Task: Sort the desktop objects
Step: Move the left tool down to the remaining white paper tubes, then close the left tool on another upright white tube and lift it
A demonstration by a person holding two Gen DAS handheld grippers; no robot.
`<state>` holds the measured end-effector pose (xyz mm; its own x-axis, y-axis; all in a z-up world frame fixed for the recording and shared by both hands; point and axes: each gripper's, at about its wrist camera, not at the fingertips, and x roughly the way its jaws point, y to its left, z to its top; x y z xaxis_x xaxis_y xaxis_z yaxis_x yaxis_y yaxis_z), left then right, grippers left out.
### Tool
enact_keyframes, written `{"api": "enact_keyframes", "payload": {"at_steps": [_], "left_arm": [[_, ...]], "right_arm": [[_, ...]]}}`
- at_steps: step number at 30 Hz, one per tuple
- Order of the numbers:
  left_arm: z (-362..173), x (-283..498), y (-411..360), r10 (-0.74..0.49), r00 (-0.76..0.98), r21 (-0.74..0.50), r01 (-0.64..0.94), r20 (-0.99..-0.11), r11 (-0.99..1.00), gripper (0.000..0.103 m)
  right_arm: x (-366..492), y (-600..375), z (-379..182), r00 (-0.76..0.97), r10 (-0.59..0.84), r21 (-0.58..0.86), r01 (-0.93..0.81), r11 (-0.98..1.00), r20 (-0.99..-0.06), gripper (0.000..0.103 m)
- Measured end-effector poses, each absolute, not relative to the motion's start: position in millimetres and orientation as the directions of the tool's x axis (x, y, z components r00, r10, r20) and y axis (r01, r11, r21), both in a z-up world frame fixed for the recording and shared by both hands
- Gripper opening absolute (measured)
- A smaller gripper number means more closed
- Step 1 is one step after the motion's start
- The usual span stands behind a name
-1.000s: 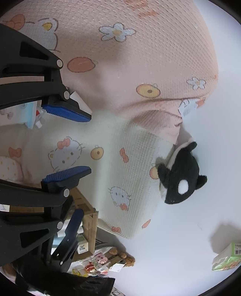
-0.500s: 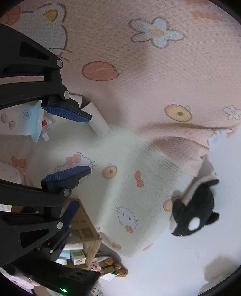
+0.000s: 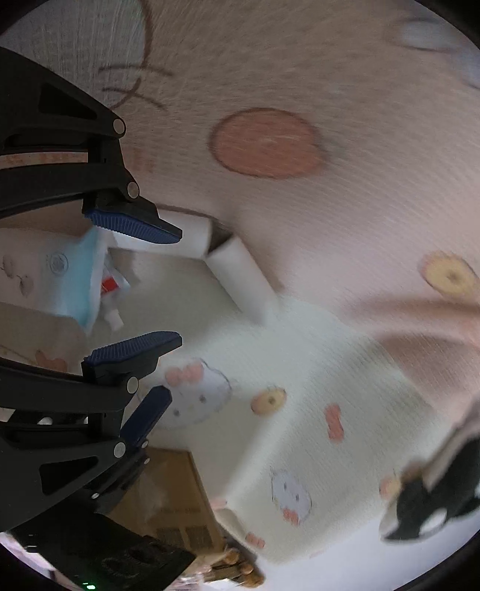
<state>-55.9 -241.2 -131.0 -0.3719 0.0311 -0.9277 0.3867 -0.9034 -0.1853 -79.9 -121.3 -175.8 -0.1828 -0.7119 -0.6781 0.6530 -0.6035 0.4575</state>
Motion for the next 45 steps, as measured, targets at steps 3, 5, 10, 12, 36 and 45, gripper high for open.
{"api": "enact_keyframes", "payload": {"at_steps": [3, 5, 10, 12, 36, 45], "left_arm": [[-151, -56, -249, 0.033, -0.320, -0.169, 0.407, -0.947, -0.898, 0.054], [-166, -57, -254, 0.027, -0.279, -0.148, 0.423, -0.960, -0.894, 0.054], [-189, -60, -264, 0.040, -0.230, -0.146, 0.467, -0.972, -0.872, 0.054], [-193, -62, -265, 0.040, -0.221, -0.142, 0.470, -0.975, -0.871, 0.054], [-212, -77, -255, -0.026, -0.215, -0.060, 0.380, -0.976, -0.923, 0.048], [-164, -71, -243, -0.040, -0.351, -0.085, 0.335, -0.936, -0.938, 0.048]], "right_arm": [[-75, -128, -189, -0.129, -0.744, 0.490, 0.678, -0.549, -0.656, 0.040], [-77, -132, -198, -0.078, -0.768, 0.541, 0.664, -0.515, -0.636, 0.040], [-90, -142, -227, -0.007, -0.772, 0.630, 0.573, -0.524, -0.636, 0.040], [-89, -152, -238, 0.000, -0.747, 0.607, 0.583, -0.540, -0.665, 0.040], [-73, -194, -267, 0.168, -0.769, 0.711, 0.538, -0.453, -0.617, 0.040], [-52, -200, -236, 0.145, -0.814, 0.709, 0.591, -0.384, -0.562, 0.040]]}}
